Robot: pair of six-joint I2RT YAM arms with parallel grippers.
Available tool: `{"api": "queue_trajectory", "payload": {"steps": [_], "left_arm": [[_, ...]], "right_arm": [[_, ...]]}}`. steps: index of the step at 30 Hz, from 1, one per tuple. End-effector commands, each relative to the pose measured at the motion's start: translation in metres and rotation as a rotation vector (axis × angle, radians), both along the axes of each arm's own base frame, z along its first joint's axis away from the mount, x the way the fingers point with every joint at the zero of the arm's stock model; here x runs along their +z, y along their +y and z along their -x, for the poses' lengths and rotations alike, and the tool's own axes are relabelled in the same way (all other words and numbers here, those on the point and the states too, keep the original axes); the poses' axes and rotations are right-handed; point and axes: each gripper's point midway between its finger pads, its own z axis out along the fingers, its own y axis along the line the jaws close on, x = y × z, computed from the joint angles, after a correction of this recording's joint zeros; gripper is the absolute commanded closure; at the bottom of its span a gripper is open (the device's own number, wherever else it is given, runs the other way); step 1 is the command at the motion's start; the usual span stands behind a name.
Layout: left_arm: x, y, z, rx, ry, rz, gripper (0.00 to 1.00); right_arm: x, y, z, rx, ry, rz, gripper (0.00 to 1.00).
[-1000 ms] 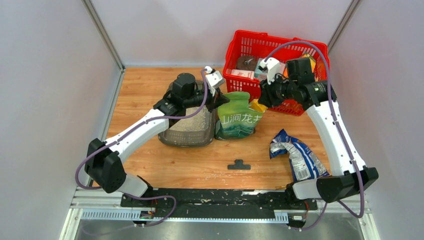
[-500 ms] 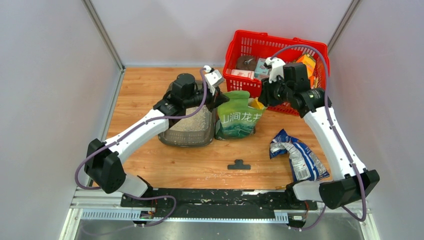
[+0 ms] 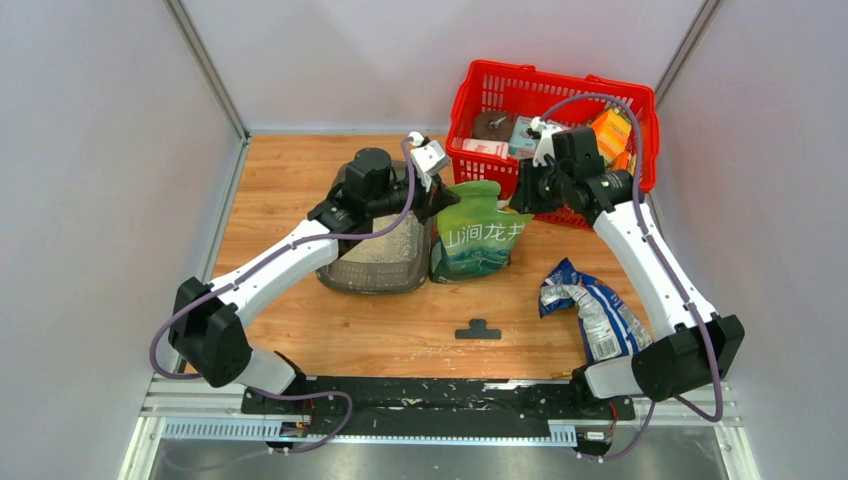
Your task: Fill the litter box with clean litter
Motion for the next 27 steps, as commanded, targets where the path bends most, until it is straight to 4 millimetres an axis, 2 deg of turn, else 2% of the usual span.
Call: {"api": "queue_trajectory", "payload": {"steps": [1, 6, 11, 15, 18, 22, 26, 27], "left_arm": [[0.112, 0.007, 0.006, 0.005, -0.31, 0.216, 1.0], [0.111, 0.005, 0.004, 0.002, -0.312, 0.217, 1.0], [0.113, 0.003, 0.002, 0.004, -0.304, 0.228, 1.0], [0.102, 0.003, 0.003, 0.004, -0.271, 0.215, 1.0], [0.091, 0.004, 0.001, 0.01, -0.248, 0.197, 1.0], [0.078, 0.004, 0.001, 0.011, -0.219, 0.174, 1.0], [0.07, 0.003, 0.001, 0.013, -0.197, 0.159, 1.0], [0.07, 0.004, -0.001, 0.016, -0.193, 0.154, 1.0]], "right_arm": [[-0.025, 0.0, 0.008, 0.019, 0.075, 0.031, 1.0], [-0.064, -0.008, 0.019, 0.057, 0.132, 0.133, 1.0], [-0.087, -0.012, 0.022, 0.045, 0.168, 0.175, 1.0], [-0.106, -0.01, 0.025, 0.035, 0.21, 0.176, 1.0], [-0.118, -0.002, 0.031, 0.052, 0.249, 0.143, 1.0], [-0.141, 0.013, 0.049, 0.095, 0.349, 0.065, 1.0], [-0.139, 0.037, 0.059, 0.176, 0.405, -0.086, 1.0], [-0.136, 0.037, 0.057, 0.176, 0.415, -0.129, 1.0]]}}
